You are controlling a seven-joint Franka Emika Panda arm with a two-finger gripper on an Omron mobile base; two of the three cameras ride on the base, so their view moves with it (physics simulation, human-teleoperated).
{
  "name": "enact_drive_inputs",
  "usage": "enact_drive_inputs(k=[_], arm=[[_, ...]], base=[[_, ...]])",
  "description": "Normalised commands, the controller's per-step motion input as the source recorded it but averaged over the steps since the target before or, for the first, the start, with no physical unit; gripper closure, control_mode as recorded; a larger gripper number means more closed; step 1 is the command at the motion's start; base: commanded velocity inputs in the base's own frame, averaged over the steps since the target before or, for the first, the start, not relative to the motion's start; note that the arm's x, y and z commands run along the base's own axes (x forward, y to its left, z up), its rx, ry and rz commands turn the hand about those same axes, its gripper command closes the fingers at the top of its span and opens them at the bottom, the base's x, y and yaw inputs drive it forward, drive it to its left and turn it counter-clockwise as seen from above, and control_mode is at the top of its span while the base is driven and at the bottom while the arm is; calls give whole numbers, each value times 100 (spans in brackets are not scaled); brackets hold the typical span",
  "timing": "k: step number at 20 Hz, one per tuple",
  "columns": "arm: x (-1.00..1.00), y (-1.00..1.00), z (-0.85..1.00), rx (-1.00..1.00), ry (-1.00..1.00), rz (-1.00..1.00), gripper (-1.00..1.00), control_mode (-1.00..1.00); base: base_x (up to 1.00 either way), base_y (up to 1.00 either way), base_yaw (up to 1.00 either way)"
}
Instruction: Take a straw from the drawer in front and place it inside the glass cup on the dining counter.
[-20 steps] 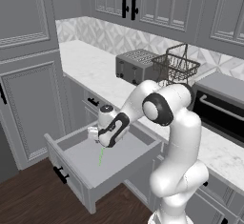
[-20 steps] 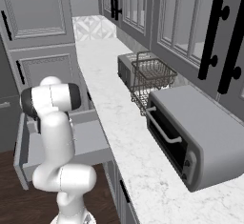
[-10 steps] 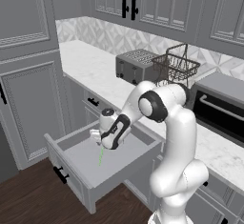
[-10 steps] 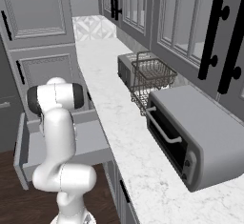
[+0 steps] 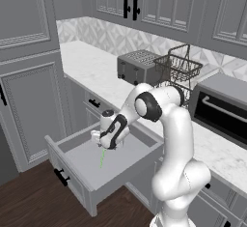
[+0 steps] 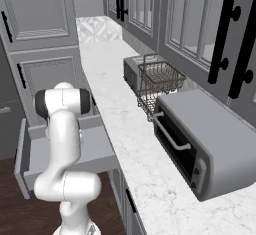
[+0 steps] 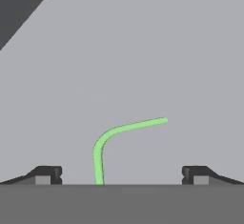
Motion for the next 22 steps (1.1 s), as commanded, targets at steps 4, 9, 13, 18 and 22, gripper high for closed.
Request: enact_drive_inputs(k=[4, 9, 13, 18, 22], arm=[[1, 7, -18, 0, 8, -3, -100, -100], [1, 10, -13, 0, 7, -4, -100, -100], [22, 8, -18, 0, 6, -5, -100, -100], [25, 10, -34, 0, 8, -4, -100, -100], [25, 9, -38, 0, 6, -3, -100, -100]], base=[[0, 0, 0], [0, 0, 0], [0, 0, 0], [0, 0, 0], [0, 0, 0]])
